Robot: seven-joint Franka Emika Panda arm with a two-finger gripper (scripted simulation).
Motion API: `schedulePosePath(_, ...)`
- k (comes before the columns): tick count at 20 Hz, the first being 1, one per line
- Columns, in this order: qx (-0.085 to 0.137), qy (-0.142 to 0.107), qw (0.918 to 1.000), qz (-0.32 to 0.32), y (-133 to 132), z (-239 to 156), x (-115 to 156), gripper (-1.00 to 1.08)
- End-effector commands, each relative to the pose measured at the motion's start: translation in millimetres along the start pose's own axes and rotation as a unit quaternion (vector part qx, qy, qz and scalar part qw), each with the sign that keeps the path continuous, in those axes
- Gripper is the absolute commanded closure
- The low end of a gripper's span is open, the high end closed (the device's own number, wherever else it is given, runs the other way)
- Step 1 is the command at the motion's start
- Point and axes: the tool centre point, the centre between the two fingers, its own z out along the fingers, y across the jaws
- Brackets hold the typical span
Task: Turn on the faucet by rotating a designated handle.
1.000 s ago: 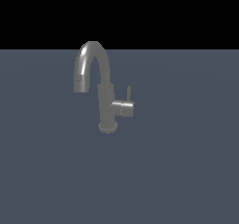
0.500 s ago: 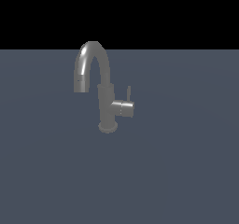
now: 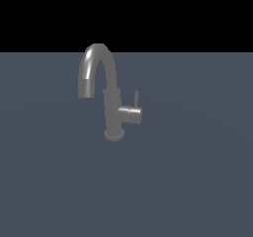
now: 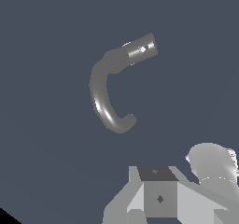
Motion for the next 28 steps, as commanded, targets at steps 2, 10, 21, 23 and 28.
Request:
schedulePosePath(2,0.038,-0.031,0.9981,0.038,0,8,25,1.08)
schedulePosePath(10,0.126,-0.104,0.9786,0.126,3,35,79,1.08)
schedulePosePath(21,0.241,-0.200,0.9187,0.240,14,85,142,1.08)
schedulePosePath(23,0.261,-0.217,0.9038,0.260,16,95,152,1.08)
schedulePosePath(28,0.309,-0.258,0.8614,0.309,20,125,175,1.08)
